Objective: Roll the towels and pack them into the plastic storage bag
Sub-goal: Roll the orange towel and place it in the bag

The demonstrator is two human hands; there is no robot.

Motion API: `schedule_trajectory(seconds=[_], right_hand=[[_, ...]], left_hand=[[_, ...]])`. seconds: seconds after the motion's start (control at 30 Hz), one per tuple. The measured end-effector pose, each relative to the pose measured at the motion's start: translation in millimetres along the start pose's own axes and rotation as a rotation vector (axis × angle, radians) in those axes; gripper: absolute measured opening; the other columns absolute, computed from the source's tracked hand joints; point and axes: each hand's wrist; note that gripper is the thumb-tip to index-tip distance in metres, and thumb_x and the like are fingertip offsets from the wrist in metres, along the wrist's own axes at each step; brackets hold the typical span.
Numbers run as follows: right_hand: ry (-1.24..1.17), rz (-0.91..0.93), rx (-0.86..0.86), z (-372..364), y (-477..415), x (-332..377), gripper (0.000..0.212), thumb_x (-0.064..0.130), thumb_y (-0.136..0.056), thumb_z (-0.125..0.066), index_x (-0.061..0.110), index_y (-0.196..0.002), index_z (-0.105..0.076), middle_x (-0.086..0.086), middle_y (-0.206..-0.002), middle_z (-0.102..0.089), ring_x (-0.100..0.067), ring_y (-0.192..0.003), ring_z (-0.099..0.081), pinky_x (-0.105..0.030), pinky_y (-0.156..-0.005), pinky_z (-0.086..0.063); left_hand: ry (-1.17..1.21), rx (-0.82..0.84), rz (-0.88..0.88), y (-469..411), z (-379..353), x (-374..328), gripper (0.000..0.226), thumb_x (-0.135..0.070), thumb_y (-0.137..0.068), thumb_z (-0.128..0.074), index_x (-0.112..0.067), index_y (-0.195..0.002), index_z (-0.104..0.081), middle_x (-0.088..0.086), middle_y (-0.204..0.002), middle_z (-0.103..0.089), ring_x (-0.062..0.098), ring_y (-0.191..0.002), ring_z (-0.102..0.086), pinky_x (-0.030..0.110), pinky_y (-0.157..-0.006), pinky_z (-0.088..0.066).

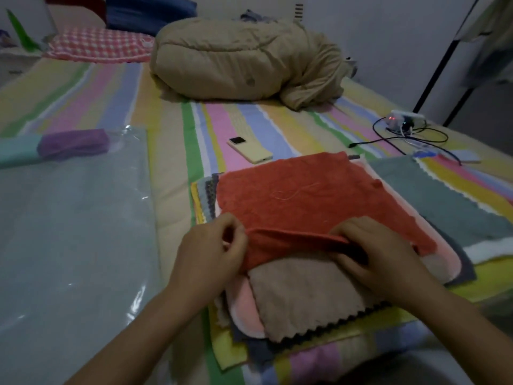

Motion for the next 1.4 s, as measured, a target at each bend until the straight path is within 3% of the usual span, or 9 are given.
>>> schedule_trajectory(seconds=[0.17, 0.27, 0.4, 0.53, 0.7, 0.93, 1.1, 1.23, 1.4], right_hand=[[-0.102, -0.195, -0.06, 13.9, 7.7, -58.9, 0.04, 0.002, -0.075, -0.072, 0.024, -0.107, -0.065, 0.009, -0.1, -0.067, -0.007, -0.088, -0.061, -0.02, -0.073, -0.042], [-0.212, -0.312, -0.125, 18.4, 5.4, -89.4, 0.03, 0.007, -0.082, -0.069, 0.032, -0.096, -0.063, 0.017, -0.091, -0.067, -0.006, -0.084, -0.064, -0.021, -0.07, -0.043], [-0.455, -0.366, -0.191, 14.4, -9.4, -114.5, 0.016, 0.017, -0.086, -0.068, 0.032, -0.084, -0.068, 0.017, -0.083, -0.069, 0.005, -0.082, -0.063, -0.006, -0.07, -0.044], [-0.535, -0.357, -0.238, 12.3, -43.8, -131.6, 0.005, 0.019, -0.087, -0.068, 0.023, -0.084, -0.07, 0.008, -0.085, -0.07, -0.005, -0.077, -0.062, -0.014, -0.072, -0.044], [-0.314, -0.256, -0.12, 11.1, -84.3, -148.5, 0.001, 0.033, -0.085, -0.067, 0.034, -0.084, -0.067, 0.015, -0.078, -0.065, -0.01, -0.076, -0.059, -0.033, -0.07, -0.046], [-0.245, -0.252, 0.038, -7.6, -89.5, -156.5, 0.011, 0.04, -0.086, -0.064, 0.046, -0.078, -0.059, 0.015, -0.086, -0.067, -0.01, -0.08, -0.06, -0.035, -0.072, -0.049], [-0.228, -0.164, 0.023, -12.6, -95.4, -156.1, 0.022, 0.03, -0.081, -0.071, 0.037, -0.098, -0.059, 0.018, -0.091, -0.059, -0.003, -0.083, -0.055, -0.03, -0.07, -0.045], [-0.183, -0.092, -0.026, -12.2, -127.7, -151.9, 0.04, 0.015, -0.086, -0.06, 0.024, -0.125, -0.054, 0.0, -0.123, -0.055, -0.018, -0.111, -0.053, -0.041, -0.09, -0.047], [-0.016, -0.128, 0.138, -25.3, -167.8, -146.9, 0.05, 0.018, -0.092, -0.051, 0.024, -0.14, -0.042, -0.004, -0.138, -0.049, -0.025, -0.123, -0.048, -0.04, -0.097, -0.043]], left_hand=[[-0.088, -0.1, 0.101, -15.1, -14.4, 4.1, 0.021, -0.027, -0.093, -0.052, -0.026, -0.073, -0.051, -0.006, -0.062, -0.056, 0.022, -0.062, -0.058, 0.035, -0.058, -0.042], [-0.099, -0.141, 0.152, -24.6, -21.9, 7.9, 0.018, -0.023, -0.094, -0.053, -0.025, -0.075, -0.053, -0.002, -0.068, -0.062, 0.025, -0.068, -0.062, 0.036, -0.062, -0.046], [-0.129, -0.189, 0.188, -34.5, -28.2, 10.8, 0.016, -0.022, -0.093, -0.056, -0.023, -0.076, -0.056, 0.005, -0.072, -0.067, 0.029, -0.072, -0.064, 0.038, -0.064, -0.047], [-0.264, -0.187, 0.189, -48.4, -27.1, 12.6, 0.014, -0.025, -0.092, -0.058, -0.02, -0.08, -0.061, 0.004, -0.072, -0.068, 0.029, -0.072, -0.063, 0.034, -0.06, -0.039], [-0.399, -0.185, 0.139, -61.1, -27.1, 16.5, 0.012, -0.024, -0.091, -0.059, -0.018, -0.082, -0.061, 0.006, -0.073, -0.069, 0.033, -0.074, -0.063, 0.032, -0.057, -0.032], [-0.596, -0.119, 0.197, -55.2, -33.6, 24.2, 0.017, -0.034, -0.094, -0.05, -0.018, -0.089, -0.056, 0.013, -0.076, -0.067, 0.036, -0.072, -0.062, 0.038, -0.059, -0.046], [-0.782, -0.069, 0.211, -58.8, -27.8, 17.1, 0.017, -0.04, -0.089, -0.051, -0.025, -0.092, -0.056, 0.001, -0.082, -0.069, 0.028, -0.08, -0.065, 0.034, -0.063, -0.048], [-0.607, -0.129, 0.124, -91.8, -24.7, 11.3, 0.022, -0.027, -0.083, -0.06, -0.025, -0.105, -0.06, -0.002, -0.099, -0.07, 0.026, -0.094, -0.065, 0.037, -0.075, -0.051], [-0.51, 0.203, 0.123, -141.9, -44.0, 16.6, 0.04, -0.027, -0.09, -0.057, -0.02, -0.13, -0.053, 0.0, -0.126, -0.063, 0.022, -0.114, -0.059, 0.036, -0.095, -0.047]])
Point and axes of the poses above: each hand's wrist, its own y-axis away from the middle knuckle, its own z-axis out of the back of the hand, x = y × z
